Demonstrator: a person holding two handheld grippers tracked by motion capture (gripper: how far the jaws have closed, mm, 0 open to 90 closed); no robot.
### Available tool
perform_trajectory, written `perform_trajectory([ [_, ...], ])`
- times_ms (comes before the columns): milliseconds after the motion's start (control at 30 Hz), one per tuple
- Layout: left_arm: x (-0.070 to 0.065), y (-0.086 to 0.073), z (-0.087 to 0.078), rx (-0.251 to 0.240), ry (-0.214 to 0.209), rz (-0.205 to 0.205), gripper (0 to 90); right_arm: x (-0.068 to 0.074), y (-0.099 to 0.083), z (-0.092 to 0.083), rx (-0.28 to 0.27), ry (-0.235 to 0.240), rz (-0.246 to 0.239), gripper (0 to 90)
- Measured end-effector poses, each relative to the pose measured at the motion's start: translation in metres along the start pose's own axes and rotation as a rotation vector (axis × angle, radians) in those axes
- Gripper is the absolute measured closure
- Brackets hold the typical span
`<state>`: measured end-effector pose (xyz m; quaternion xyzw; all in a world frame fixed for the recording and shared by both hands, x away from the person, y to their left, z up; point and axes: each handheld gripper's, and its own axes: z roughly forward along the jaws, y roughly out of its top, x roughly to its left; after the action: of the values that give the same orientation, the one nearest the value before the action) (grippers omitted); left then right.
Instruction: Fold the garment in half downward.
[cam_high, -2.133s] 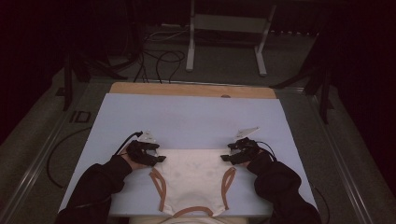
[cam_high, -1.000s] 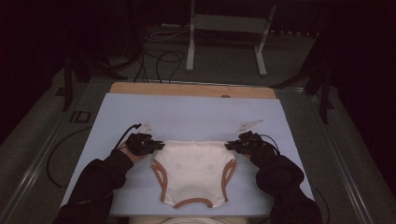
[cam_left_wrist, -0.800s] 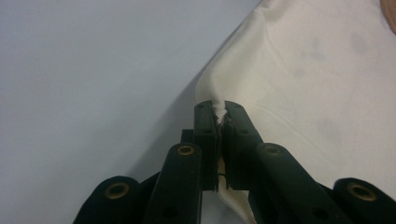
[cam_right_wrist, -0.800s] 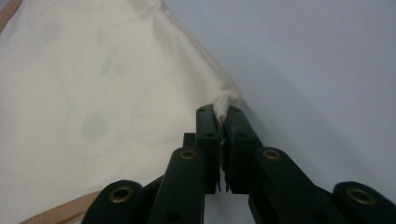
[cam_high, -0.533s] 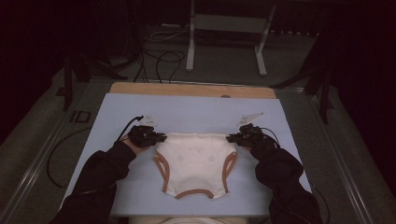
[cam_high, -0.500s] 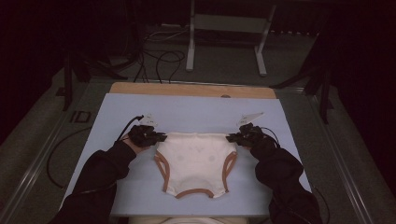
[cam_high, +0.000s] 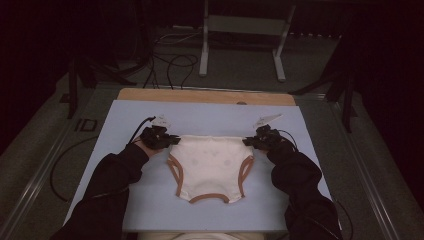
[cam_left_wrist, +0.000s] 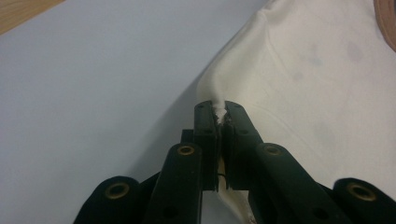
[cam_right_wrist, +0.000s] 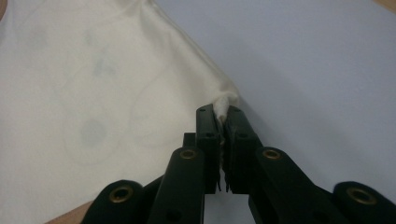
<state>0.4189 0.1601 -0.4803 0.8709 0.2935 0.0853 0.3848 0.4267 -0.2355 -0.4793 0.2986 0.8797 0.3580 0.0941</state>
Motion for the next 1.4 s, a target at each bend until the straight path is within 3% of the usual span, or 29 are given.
perform_trajectory([
  [567,0.013,-0.002,0.021,-0.007,0.025,-0.053,86.0,-0.024,-0.002,0.010,-0.012,-0.022,0.068,86.0],
  [833,0.019,-0.001,0.031,-0.002,0.042,-0.076,85.9,-0.030,-0.001,0.019,0.008,-0.037,0.087,86.0],
  [1100,0.025,0.006,0.039,0.002,0.059,-0.075,85.8,-0.037,-0.001,0.026,0.029,-0.060,0.107,86.0],
  [1400,0.028,0.007,0.051,0.040,0.090,-0.064,85.5,-0.040,-0.004,0.039,0.050,-0.097,0.106,85.4],
])
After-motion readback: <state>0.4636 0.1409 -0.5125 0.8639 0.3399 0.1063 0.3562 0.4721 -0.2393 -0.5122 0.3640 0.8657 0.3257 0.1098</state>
